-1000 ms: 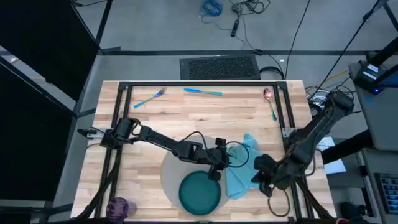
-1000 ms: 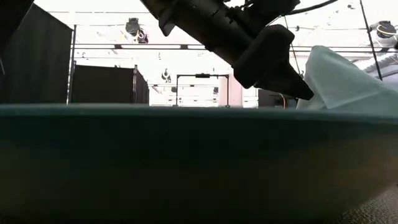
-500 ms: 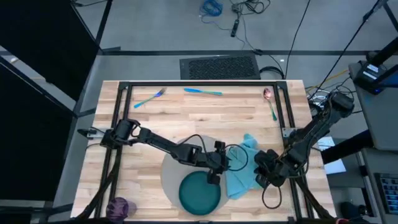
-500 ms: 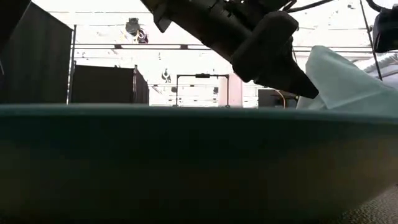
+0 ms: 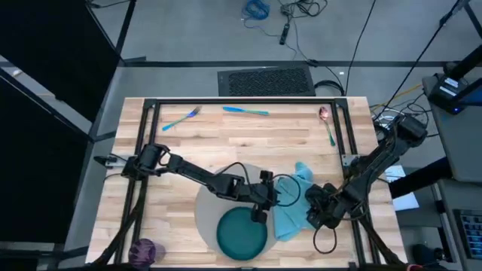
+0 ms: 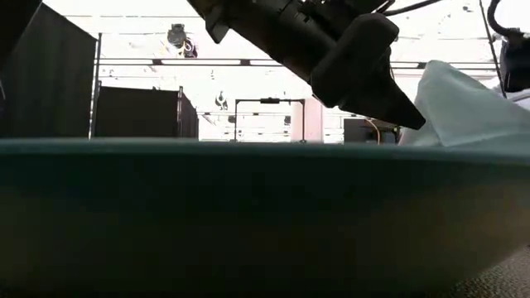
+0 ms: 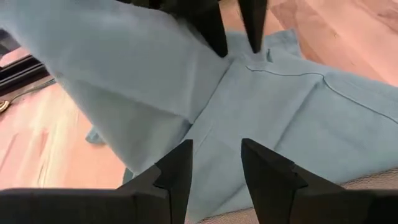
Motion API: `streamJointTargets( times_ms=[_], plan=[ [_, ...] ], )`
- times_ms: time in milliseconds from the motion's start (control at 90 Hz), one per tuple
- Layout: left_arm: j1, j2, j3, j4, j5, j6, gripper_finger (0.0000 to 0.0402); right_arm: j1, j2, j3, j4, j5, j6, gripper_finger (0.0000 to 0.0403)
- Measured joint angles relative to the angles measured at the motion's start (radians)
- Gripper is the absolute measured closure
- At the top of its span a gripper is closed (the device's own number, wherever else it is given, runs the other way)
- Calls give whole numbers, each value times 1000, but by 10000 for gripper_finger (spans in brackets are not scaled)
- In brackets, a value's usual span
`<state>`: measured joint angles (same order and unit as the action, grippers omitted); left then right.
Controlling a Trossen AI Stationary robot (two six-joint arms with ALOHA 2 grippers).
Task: Set table place
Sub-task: Fold the blue napkin
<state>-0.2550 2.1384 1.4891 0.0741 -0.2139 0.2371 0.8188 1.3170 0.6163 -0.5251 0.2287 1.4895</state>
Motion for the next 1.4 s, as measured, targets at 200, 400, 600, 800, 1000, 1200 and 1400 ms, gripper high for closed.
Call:
streamJointTargets(
  times_ms=[200,400,600,800,1000,1200,1400],
  plan=[
    [0,0,0,-1,0,0,278,0,13,1,80,-22,-7,205],
    [0,0,0,-1,0,0,278,0,13,1,72,-26,-8,212],
    [-1,0,0,-6,0,-22,278,0,24,1,4,-22,15,228],
    [-5,0,0,-6,0,-22,278,0,47,0,22,-24,18,242],
    [-5,0,0,-6,0,-22,278,-3,48,0,46,-19,18,243],
    [-5,0,0,-6,0,-22,278,-10,60,0,33,-19,18,247],
    [-5,0,0,-6,0,-22,278,-19,85,0,28,-20,18,284]
  ],
)
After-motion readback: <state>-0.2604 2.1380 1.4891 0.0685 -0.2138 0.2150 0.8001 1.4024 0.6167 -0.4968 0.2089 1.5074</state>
